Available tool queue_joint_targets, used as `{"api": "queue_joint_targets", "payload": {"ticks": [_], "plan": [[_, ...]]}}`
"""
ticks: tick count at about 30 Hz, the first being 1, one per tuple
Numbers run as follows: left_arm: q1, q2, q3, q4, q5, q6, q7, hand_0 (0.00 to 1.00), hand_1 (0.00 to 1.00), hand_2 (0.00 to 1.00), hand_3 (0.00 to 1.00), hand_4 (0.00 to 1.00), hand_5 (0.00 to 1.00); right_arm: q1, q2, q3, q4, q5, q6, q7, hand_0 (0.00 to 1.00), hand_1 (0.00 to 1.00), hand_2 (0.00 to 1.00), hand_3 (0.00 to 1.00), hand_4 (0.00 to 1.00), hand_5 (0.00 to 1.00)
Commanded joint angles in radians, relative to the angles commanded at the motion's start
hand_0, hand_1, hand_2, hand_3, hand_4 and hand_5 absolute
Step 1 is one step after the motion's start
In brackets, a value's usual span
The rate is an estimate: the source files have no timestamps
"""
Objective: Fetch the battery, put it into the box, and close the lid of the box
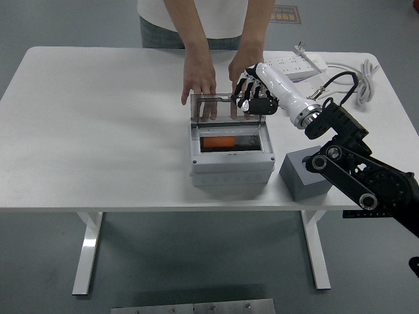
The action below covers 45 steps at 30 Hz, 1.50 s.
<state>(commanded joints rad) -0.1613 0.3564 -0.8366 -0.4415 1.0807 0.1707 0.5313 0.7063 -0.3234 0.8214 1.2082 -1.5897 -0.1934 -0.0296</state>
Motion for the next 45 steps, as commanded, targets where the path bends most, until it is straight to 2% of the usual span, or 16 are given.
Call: {"api": "queue_joint_targets", "payload": {"ticks": [6,16,17,22,23,28,29,34,35,45], "plan": [[-0.002,-0.004,-0.004,-0.001,0.009,-0.005,0.003,0.632,0.698,0.573,0.541,0.5,0.002,0.04,0.032,0.053,-0.036,-0.023,-0.006,0.015,0.01,0.195,0.284,0.33,0.596,0.107],[-0.009,-0.006,-0.012,-0.002,0.025,-0.012,0.009,0.632,0.698,0.573,0.541,0.5,0.002,0.061,0.075,0.076,-0.102,-0.009,0.026,0.054,0.026,0.207,0.291,0.342,0.614,0.094],[-0.01,-0.006,-0.013,-0.002,0.026,-0.013,0.009,0.632,0.698,0.573,0.541,0.5,0.002,0.061,0.079,0.075,-0.108,-0.006,0.029,0.057,0.133,0.298,0.401,0.478,0.767,0.264],[-0.013,-0.007,-0.015,-0.003,0.031,-0.014,0.011,0.632,0.698,0.573,0.541,0.5,0.002,0.057,0.091,0.073,-0.129,0.008,0.041,0.065,0.133,0.298,0.401,0.478,0.767,0.264],[-0.014,-0.007,-0.016,-0.003,0.032,-0.015,0.012,0.632,0.698,0.573,0.541,0.5,0.002,0.057,0.093,0.073,-0.134,0.012,0.043,0.067,0.652,0.581,0.594,0.615,0.938,0.718],[-0.015,-0.007,-0.017,-0.003,0.035,-0.016,0.013,0.632,0.698,0.573,0.541,0.5,0.002,0.053,0.1,0.067,-0.155,0.029,0.046,0.073,0.652,0.581,0.594,0.615,0.938,0.718],[-0.016,-0.007,-0.018,-0.003,0.035,-0.016,0.014,0.632,0.698,0.573,0.541,0.5,0.002,0.052,0.101,0.065,-0.159,0.031,0.047,0.073,0.809,0.683,0.657,0.661,0.998,0.921],[-0.016,-0.008,-0.018,-0.003,0.037,-0.017,0.014,0.632,0.698,0.573,0.541,0.5,0.002,0.045,0.11,0.048,-0.177,0.039,0.046,0.076,0.809,0.683,0.657,0.661,0.998,0.921],[-0.016,-0.008,-0.018,-0.003,0.037,-0.016,0.014,0.632,0.698,0.573,0.541,0.5,0.002,0.044,0.111,0.045,-0.179,0.04,0.045,0.076,0.823,0.698,0.669,0.676,0.998,0.998],[-0.016,-0.008,-0.018,-0.004,0.036,-0.015,0.013,0.632,0.698,0.573,0.541,0.5,0.002,0.03,0.117,-0.004,-0.177,0.054,0.042,0.073,0.822,0.699,0.672,0.679,0.998,0.998]]}}
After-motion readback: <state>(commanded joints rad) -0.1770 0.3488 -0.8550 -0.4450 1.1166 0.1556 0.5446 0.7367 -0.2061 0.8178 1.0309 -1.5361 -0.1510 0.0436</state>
